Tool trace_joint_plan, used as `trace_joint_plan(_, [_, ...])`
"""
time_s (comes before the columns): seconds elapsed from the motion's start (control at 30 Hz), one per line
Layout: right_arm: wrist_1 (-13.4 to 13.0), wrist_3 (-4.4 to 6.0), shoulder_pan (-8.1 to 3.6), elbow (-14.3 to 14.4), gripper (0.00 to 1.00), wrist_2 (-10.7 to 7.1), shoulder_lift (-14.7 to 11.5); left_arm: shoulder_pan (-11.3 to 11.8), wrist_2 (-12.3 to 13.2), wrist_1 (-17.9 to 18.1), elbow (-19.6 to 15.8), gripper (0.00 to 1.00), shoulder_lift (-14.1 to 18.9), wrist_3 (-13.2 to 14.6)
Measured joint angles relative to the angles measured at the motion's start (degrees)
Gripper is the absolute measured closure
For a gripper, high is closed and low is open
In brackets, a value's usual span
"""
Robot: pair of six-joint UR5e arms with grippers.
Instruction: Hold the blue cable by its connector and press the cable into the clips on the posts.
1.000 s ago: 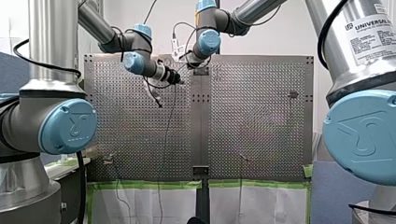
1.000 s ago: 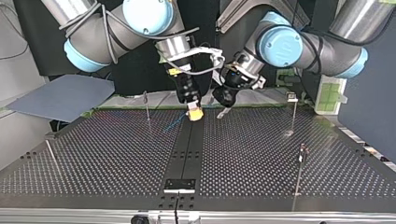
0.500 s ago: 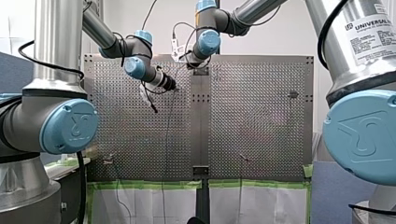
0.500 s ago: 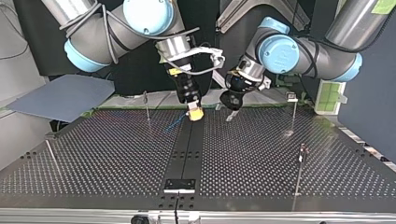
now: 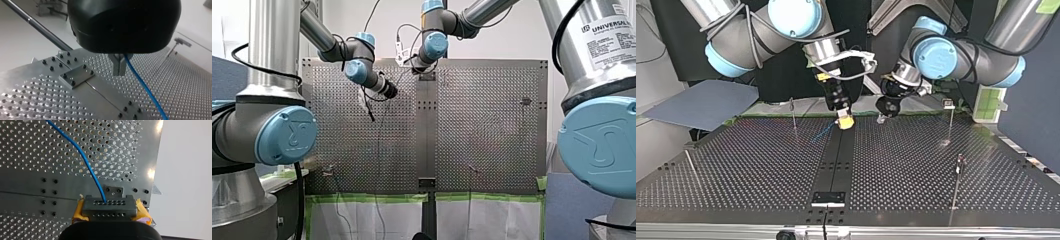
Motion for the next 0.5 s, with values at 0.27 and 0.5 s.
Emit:
trace_joint_plan(0.27, [0.0,0.04,0.00,0.0,1.00,-0.02,0.0,1.2,-3.7,-2.2,0.0,1.00,3.1,3.7])
trace_joint_plan(0.5, [-1.1,0.60,-0.31,0.0,1.00,-0.26,0.1,4.0,-7.1,-3.6,0.0,1.00,6.5,6.3])
